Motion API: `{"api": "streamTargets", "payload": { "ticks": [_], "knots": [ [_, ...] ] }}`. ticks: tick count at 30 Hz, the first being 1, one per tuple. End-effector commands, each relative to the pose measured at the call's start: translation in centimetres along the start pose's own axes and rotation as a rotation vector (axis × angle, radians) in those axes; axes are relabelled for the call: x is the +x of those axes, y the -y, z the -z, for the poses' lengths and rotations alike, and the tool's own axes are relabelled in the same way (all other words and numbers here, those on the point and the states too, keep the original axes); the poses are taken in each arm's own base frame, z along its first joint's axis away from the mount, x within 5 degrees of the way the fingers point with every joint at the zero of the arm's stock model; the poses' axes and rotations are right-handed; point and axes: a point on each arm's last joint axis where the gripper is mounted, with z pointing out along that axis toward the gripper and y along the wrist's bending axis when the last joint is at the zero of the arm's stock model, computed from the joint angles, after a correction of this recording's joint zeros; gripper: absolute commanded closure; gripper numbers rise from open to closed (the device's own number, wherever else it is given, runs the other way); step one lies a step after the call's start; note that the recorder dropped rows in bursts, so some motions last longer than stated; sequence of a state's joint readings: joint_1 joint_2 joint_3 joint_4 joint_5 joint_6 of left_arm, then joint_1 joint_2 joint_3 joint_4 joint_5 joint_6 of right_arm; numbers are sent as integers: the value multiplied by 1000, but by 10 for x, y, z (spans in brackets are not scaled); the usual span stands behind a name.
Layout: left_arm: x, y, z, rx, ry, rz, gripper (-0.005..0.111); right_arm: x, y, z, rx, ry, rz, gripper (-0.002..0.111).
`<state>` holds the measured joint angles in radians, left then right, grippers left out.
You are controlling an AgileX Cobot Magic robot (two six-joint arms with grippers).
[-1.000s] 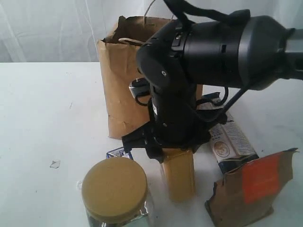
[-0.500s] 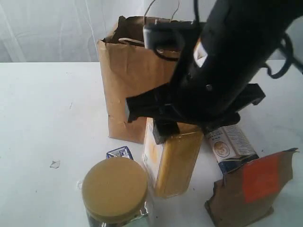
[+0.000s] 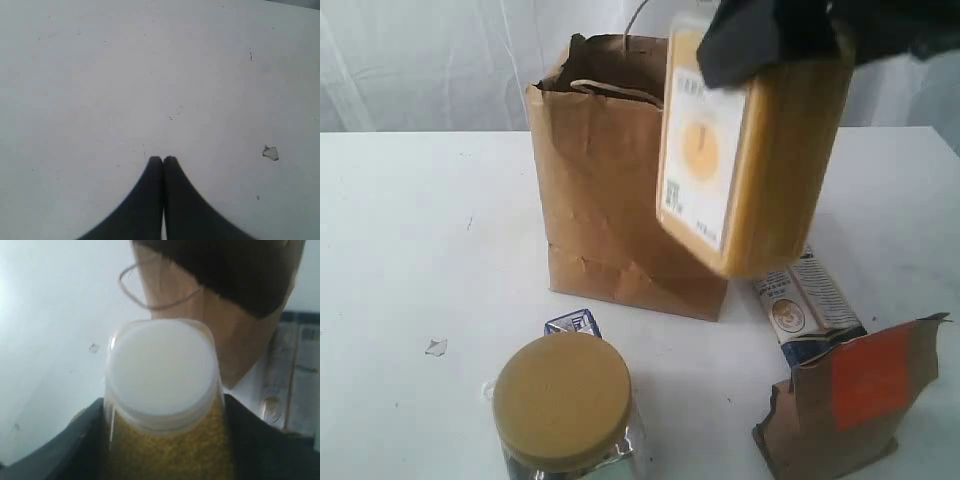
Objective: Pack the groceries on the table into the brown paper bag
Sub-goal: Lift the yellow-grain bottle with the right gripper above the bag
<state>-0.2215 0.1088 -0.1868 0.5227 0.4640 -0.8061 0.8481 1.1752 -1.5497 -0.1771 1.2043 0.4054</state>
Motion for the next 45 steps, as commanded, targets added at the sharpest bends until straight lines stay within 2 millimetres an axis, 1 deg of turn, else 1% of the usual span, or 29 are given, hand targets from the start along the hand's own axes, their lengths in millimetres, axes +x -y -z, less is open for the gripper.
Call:
{"api": "streamTargets", "payload": {
  "ticks": [1,5,10,15,18,19,23,26,30,34,40,43,45],
  "knots": [
    [1,-1,-1,-6,-5,-7,107,-28,10,35,73,273,82,108],
    [1,-1,-1,-6,-5,-7,107,-43,10,51,74,417,99,108],
    [1,-1,-1,-6,-5,-7,107,-56,6,63,29,566,116,108],
    [1,-1,-1,-6,-5,-7,107,-63,17,67,197,631,193,108],
    [1,-1,-1,-6,-5,-7,107,-69,23,65,332,660,266,108],
    [1,-1,-1,-6,-5,-7,107,-70,24,64,354,663,279,108],
    [1,-1,-1,-6,-5,-7,107,-77,18,51,357,679,319,108],
    [1,-1,-1,-6,-5,-7,107,-86,11,39,339,737,320,108],
    [1,-1,-1,-6,-5,-7,107,-93,11,24,402,751,312,108],
    [1,-1,-1,-6,-5,-7,107,-94,9,12,395,712,303,108],
    [1,-1,-1,-6,-5,-7,107,-87,1,-7,296,661,255,108],
    [1,-1,-1,-6,-5,-7,107,-82,-4,-25,242,685,296,108],
    [1,-1,-1,-6,-5,-7,107,-79,-4,-38,228,704,327,108]
  ]
}}
